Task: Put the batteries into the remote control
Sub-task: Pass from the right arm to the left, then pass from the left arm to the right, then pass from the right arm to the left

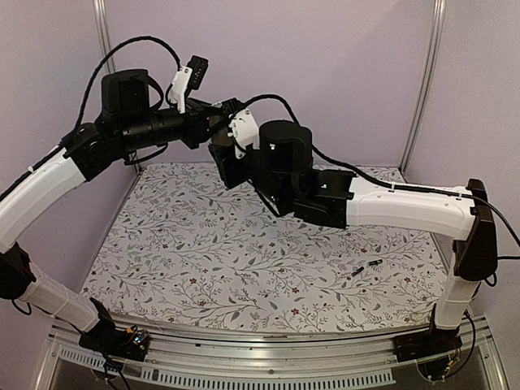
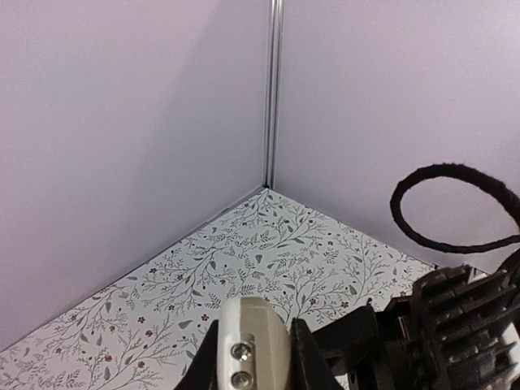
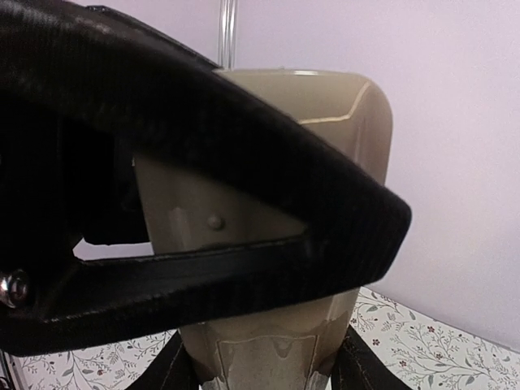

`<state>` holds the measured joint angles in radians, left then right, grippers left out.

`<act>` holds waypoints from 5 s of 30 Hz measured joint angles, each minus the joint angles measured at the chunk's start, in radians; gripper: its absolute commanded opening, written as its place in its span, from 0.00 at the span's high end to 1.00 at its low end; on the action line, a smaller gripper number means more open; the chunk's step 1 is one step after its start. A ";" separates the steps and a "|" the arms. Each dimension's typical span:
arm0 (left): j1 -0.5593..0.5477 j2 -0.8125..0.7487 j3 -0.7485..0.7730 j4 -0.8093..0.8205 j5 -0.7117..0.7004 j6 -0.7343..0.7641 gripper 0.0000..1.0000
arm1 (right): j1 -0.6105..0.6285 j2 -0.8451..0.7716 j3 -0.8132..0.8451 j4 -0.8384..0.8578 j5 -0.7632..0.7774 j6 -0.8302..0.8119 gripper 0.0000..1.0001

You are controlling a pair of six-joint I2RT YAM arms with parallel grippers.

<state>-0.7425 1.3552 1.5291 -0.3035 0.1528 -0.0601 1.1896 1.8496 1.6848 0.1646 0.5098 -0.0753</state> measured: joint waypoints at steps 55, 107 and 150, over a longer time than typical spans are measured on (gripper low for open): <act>0.042 -0.032 0.039 -0.139 0.441 0.030 0.00 | -0.245 -0.274 -0.332 -0.089 -0.986 0.261 1.00; -0.032 -0.196 -0.824 0.800 0.724 -0.101 0.10 | -0.312 -0.322 -0.547 0.535 -1.272 0.668 1.00; -0.020 -0.113 -0.314 -0.143 0.605 0.443 0.37 | -0.126 -0.291 -0.288 -0.484 -0.895 -0.211 1.00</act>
<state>-0.7628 1.2419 1.2156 -0.4465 0.7582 0.3832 1.0641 1.5581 1.3972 -0.3191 -0.3847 -0.2859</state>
